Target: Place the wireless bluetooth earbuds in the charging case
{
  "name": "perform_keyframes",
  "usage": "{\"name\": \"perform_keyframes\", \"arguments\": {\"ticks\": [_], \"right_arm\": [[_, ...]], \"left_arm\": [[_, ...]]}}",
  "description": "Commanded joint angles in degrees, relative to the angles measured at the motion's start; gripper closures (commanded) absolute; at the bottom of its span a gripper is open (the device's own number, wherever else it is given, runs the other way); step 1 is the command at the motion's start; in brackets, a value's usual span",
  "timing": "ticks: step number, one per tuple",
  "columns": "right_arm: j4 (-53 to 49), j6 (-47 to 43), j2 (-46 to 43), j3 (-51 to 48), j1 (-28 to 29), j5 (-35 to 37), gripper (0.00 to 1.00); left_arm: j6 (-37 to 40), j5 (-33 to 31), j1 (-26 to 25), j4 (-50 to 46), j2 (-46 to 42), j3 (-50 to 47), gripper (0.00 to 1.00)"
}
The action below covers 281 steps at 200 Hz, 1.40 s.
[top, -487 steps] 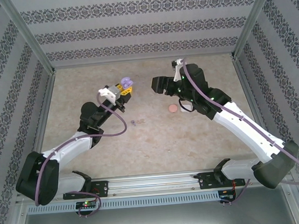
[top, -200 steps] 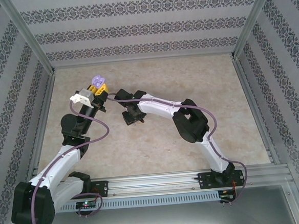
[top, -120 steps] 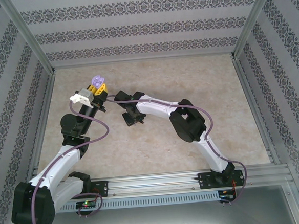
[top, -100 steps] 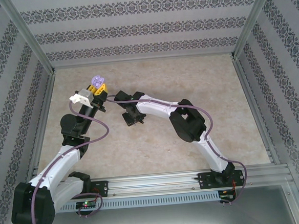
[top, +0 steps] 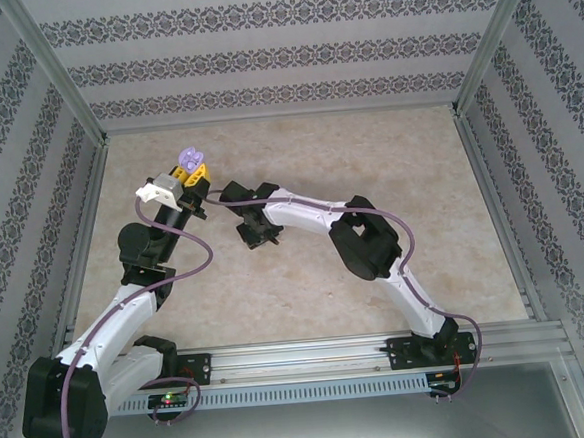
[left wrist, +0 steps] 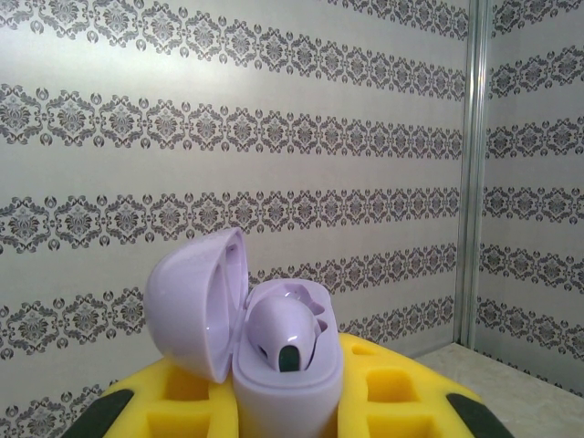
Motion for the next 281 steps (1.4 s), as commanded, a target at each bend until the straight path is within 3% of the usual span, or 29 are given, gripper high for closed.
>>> {"name": "perform_keyframes", "arguments": {"ticks": [1,127,281], "right_arm": [[-1.2,0.7,1.6,1.1,1.0,0.7,0.64],[1.7,1.8,-2.9,-2.5,0.0,1.5,0.78],[8.6,2.6,-33.2,-14.8,-6.6,3.0,0.81]], "left_arm": [[0.0,-0.3,0.6,0.5,-0.9,0.5,1.00],[-0.6,2.0,0.6,-1.5,-0.5,1.9,1.00],[-2.2,9.0,0.6,-3.8,2.6,6.2,1.00]]}}
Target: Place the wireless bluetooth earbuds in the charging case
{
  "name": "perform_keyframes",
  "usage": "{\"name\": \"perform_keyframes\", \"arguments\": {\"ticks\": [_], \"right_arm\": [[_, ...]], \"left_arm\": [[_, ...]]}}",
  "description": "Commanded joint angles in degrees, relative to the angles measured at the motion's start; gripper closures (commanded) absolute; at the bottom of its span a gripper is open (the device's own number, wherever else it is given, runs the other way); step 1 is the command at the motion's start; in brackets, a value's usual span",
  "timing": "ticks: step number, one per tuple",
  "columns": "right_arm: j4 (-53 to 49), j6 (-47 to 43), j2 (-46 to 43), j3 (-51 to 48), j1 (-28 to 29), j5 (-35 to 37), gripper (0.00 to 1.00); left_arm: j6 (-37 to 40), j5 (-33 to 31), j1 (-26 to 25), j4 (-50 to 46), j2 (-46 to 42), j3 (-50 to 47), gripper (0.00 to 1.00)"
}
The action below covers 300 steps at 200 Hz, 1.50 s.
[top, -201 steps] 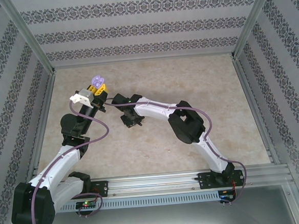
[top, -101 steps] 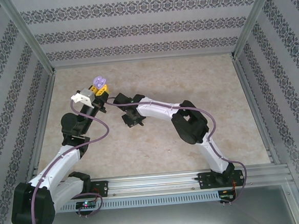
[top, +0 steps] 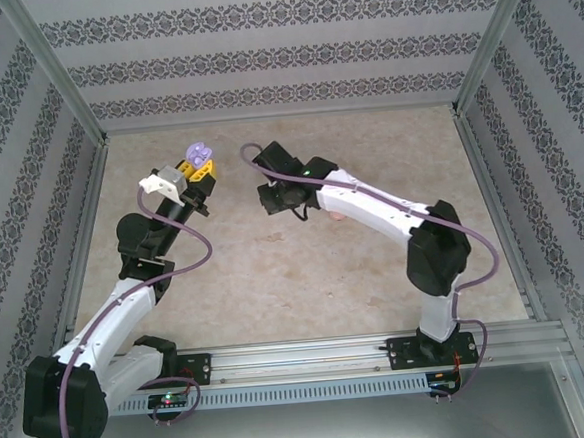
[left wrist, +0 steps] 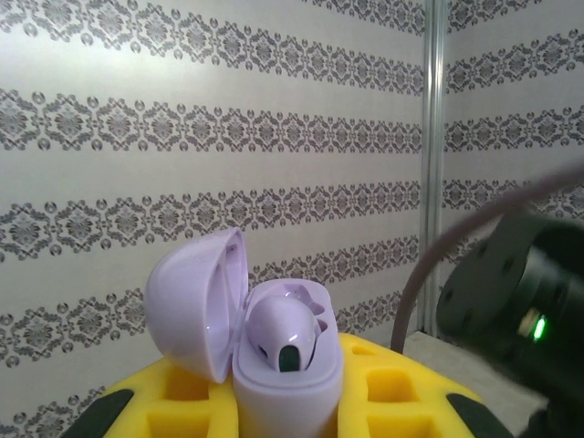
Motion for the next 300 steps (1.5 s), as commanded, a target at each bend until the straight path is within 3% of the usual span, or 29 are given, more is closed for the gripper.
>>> {"name": "perform_keyframes", "arguments": {"ticks": [1,49,117,214,300], "right_arm": [[0.9,0.4,-5.5,-0.8,-1.1,1.5,0.81],[1.4,-0.6,-13.2,1.3,-3.2,1.6,0.81],[3.9,-0.3,-19.0,3.7,-3.6,-1.7,0.81],[22.0,3.1,-31.4,-12.1,-3.3,-7.0,0.80],[27.9,3.4,-32.8,-16.9,-2.1,-9.9,0.79]], "left_arm": [[-1.6,3.1,0.6,0.8,1.3,1.8,1.00],[-2.5,6.9,-0.7,2.1,4.9,1.5,1.00],[0.3,12.6,-6.8,4.5,11.7,2.7,1.00],[4.7,15.4,-13.5,2.0,16.4,10.4,1.00],[5.3,16.3,-15.5,1.3,18.9,13.9,1.00]]}}
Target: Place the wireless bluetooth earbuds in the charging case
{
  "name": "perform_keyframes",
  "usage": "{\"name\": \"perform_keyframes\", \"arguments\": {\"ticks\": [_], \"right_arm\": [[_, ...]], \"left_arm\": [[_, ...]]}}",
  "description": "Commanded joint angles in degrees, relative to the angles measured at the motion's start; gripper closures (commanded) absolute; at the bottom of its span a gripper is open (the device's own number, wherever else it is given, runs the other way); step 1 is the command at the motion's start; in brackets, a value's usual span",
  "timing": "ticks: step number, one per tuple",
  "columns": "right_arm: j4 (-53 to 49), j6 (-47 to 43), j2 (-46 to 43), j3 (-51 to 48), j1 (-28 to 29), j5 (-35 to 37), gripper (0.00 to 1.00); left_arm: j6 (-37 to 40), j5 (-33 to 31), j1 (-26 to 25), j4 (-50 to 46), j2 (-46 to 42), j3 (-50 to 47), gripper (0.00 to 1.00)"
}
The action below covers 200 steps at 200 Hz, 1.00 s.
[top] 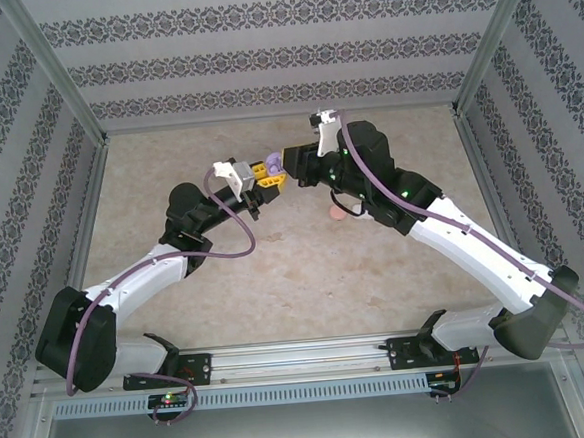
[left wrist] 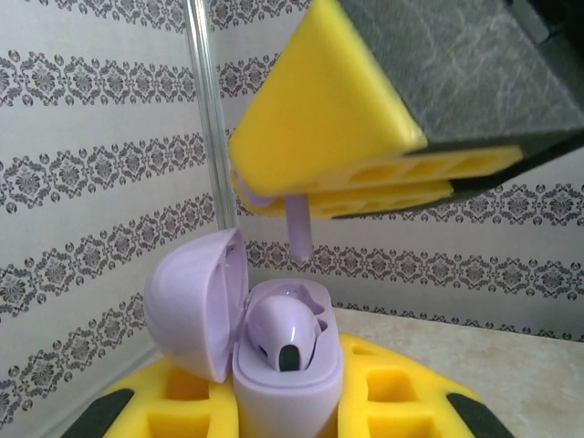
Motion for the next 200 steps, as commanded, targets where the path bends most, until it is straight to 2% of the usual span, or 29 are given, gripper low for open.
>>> {"name": "perform_keyframes", "arguments": {"ticks": [1,200], "right_arm": [[3.8,0.8,-1.5,-1.0,0.8,-1.3,0.79],[5.4,2.6,-1.9,-6.0,2.3,-0.4,0.80]], "left_arm": [[1.0,1.2,-0.9,1.3,0.3,2.0,1.00],[1.7,-0.8,-0.9,1.8,0.1,2.4,1.00]]}}
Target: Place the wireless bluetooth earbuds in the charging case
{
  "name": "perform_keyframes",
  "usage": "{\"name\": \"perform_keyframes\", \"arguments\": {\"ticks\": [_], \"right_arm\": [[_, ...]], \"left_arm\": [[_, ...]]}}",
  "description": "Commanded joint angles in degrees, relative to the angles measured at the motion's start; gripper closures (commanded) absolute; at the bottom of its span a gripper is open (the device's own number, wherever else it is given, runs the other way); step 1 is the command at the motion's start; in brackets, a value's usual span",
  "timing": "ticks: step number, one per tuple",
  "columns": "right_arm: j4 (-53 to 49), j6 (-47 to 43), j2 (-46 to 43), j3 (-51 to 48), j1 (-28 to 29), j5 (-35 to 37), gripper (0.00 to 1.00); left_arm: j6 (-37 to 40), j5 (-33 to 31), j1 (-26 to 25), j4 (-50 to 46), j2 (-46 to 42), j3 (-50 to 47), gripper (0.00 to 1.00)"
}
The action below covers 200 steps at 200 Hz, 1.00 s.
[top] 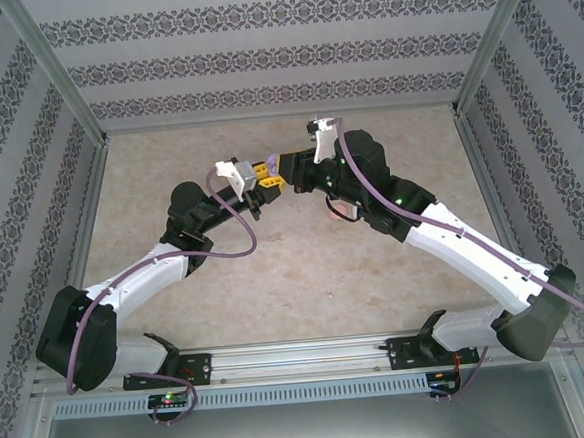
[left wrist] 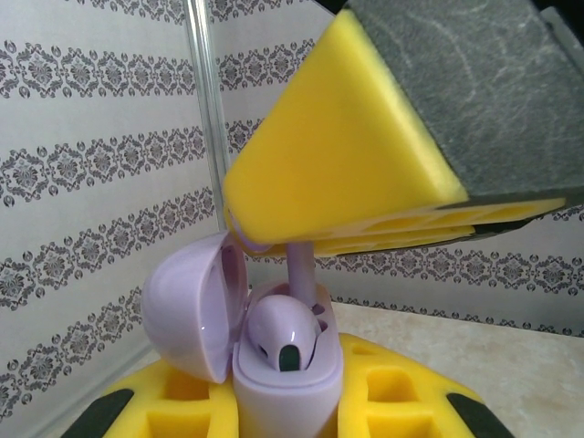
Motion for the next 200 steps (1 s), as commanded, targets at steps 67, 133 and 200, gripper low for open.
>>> {"name": "perform_keyframes", "arguments": {"ticks": [67,133,200], "right_arm": [[-1.1,-1.9,0.7,-2.4,2.1,3.2,0.81],[-1.6,-2.2,1.6,-3.6,2.6,6.0,0.81],[-3.6,-0.2,2.1,0.7,1.6,7.0,0.60]], "left_arm": [[0.6,-0.1,-0.8,3.1,-0.5,2.3,1.00],[0.7,-0.5,-1.0,2.3,-0.6,2.6,1.00],[0.8,-1.0,-1.4,0.8,-0.2,2.5,1.00]]}}
